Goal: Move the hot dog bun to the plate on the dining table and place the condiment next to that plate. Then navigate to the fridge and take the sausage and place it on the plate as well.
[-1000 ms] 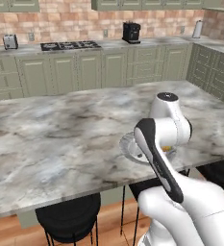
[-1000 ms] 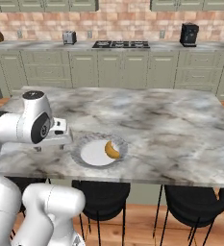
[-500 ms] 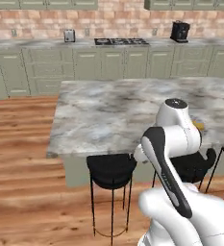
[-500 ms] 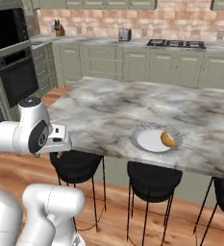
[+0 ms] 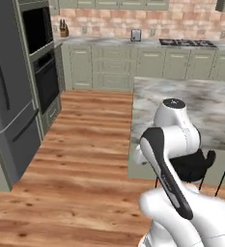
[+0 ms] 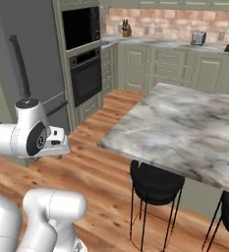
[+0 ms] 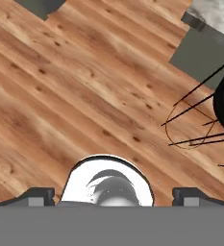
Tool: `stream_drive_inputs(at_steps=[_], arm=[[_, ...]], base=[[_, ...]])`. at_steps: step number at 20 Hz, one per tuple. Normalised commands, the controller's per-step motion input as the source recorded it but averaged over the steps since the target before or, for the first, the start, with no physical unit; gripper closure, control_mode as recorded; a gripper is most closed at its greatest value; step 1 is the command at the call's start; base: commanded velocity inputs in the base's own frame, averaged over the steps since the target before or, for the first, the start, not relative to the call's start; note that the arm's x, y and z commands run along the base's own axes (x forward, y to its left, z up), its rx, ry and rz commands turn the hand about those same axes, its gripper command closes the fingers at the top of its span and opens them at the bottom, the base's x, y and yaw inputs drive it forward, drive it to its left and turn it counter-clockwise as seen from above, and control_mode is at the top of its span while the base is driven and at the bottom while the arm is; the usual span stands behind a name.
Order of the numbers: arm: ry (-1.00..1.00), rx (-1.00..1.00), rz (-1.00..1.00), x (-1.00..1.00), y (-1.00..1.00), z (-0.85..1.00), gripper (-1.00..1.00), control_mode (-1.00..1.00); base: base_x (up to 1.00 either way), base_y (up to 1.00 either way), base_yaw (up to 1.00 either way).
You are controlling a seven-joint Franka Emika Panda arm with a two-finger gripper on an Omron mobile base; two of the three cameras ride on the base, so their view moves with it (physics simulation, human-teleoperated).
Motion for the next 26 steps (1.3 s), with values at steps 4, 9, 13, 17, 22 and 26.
stream_drive_inputs(at_steps=[4,9,13,17,22,26], arm=[[0.0,0.0,0.0,0.0,0.0,0.0,-1.0,1.0],[0.0,0.0,0.0,0.0,0.0,0.0,-1.0,1.0],[0.0,0.0,0.0,0.0,0.0,0.0,-1.0,1.0],[0.0,0.0,0.0,0.0,0.0,0.0,-1.0,1.0],[0.0,0.0,0.0,0.0,0.0,0.0,-1.0,1.0],[0.0,0.0,0.0,0.0,0.0,0.0,-1.0,1.0]], base=[[0.81,1.0,-0.1],[0.96,1.0,-0.29],[0.99,0.82,-0.47],[0.98,0.71,-0.48],[1.0,0.47,-0.44],[1.0,0.32,-0.36]])
